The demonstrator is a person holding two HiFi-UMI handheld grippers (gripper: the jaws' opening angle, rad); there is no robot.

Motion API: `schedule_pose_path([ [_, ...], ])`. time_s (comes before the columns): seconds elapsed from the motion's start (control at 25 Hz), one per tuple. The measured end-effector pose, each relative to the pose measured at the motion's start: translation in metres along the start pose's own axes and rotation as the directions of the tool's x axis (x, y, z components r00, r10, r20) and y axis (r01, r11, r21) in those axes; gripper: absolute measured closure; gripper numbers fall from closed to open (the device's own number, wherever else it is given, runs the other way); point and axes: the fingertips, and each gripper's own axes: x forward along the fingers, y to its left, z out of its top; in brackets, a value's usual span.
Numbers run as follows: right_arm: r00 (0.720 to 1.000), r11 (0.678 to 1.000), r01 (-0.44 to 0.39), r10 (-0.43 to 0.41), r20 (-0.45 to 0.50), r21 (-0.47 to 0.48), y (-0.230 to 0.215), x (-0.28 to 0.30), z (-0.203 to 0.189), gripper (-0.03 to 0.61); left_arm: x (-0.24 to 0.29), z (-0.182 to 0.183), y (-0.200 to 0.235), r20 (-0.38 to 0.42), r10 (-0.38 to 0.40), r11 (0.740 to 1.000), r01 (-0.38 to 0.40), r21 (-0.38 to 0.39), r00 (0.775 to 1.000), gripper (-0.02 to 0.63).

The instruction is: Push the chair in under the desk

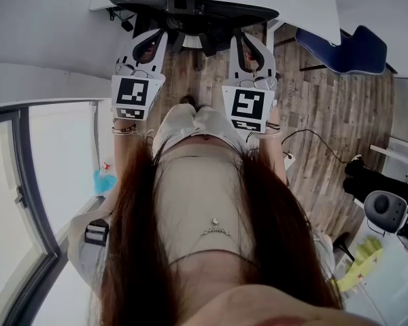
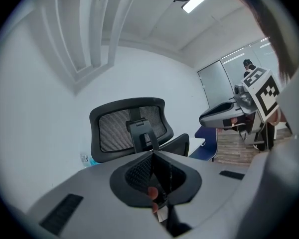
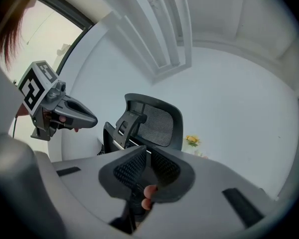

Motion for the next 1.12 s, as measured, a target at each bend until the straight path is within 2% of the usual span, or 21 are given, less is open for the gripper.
schedule_pose_path([
  [0.28, 0.999, 0.997, -0.014, 0.012, 0.031, 0.076, -0.01, -0.024, 0.007, 0.546, -0.013, 0.012, -0.023, 0.025, 0.003, 0.999, -0.002, -0.036, 1.0, 0.609],
  [0.6, 0.999, 0.992, -0.03, 0.025, 0.047, 0.123, -0.018, -0.035, 0.007, 0.552, -0.019, 0.018, -0.029, 0.021, 0.028, 0.99, -0.025, -0.137, 0.999, 0.609],
  [1.12, 0.999, 0.99, -0.028, 0.023, 0.038, 0.141, -0.025, -0.026, 0.002, 0.552, -0.011, 0.022, -0.023, 0.025, 0.06, 0.99, -0.056, -0.126, 0.998, 0.609],
])
